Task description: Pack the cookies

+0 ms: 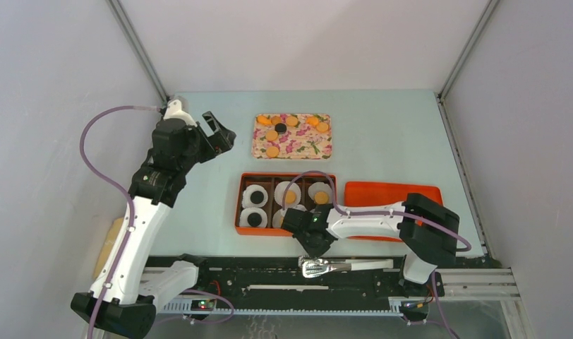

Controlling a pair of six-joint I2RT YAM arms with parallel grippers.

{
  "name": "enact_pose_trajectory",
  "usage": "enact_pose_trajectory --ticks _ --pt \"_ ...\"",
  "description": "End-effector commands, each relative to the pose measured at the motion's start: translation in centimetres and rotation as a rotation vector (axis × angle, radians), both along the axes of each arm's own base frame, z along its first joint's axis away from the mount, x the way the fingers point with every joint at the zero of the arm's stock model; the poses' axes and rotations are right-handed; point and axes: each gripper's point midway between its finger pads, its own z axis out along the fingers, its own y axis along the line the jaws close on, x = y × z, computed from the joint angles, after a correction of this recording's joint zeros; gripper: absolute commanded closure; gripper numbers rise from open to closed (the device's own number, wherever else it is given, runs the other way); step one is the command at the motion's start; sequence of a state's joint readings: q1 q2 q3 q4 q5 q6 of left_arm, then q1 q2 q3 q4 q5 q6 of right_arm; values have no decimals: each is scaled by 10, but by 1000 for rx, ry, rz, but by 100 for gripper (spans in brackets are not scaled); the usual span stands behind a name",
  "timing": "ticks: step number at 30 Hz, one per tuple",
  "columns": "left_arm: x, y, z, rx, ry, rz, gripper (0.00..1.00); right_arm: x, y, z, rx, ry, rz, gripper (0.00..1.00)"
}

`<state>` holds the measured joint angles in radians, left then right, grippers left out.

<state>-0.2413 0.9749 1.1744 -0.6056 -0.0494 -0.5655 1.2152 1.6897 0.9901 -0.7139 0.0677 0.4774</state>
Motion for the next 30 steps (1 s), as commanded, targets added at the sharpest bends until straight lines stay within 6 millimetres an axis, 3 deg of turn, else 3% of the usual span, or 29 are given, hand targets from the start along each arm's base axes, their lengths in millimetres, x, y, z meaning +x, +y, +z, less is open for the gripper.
enact_pose_trajectory --ticks 1,9,13,17,21,25,30 --pt "-1 0 -4 18 -2 -7 4 20 8 26 94 -68 -29 100" --pt "1 -2 -4 14 3 -16 4 40 -19 68 119 -141 -99 100" --pt "1 -4 -5 11 8 -26 4 38 -36 91 102 -209 -125 98" --pt "2 -7 -4 2 5 -37 4 22 -44 118 145 -269 -134 61" --pt "3 -10 -6 -5 13 -48 4 -8 -50 128 166 -249 -91 32" --pt "3 -10 -6 -11 10 -45 4 -36 -54 125 141 -211 -47 23" --pt "-1 -18 -8 -35 13 -84 4 -60 -50 104 60 -172 39 21"
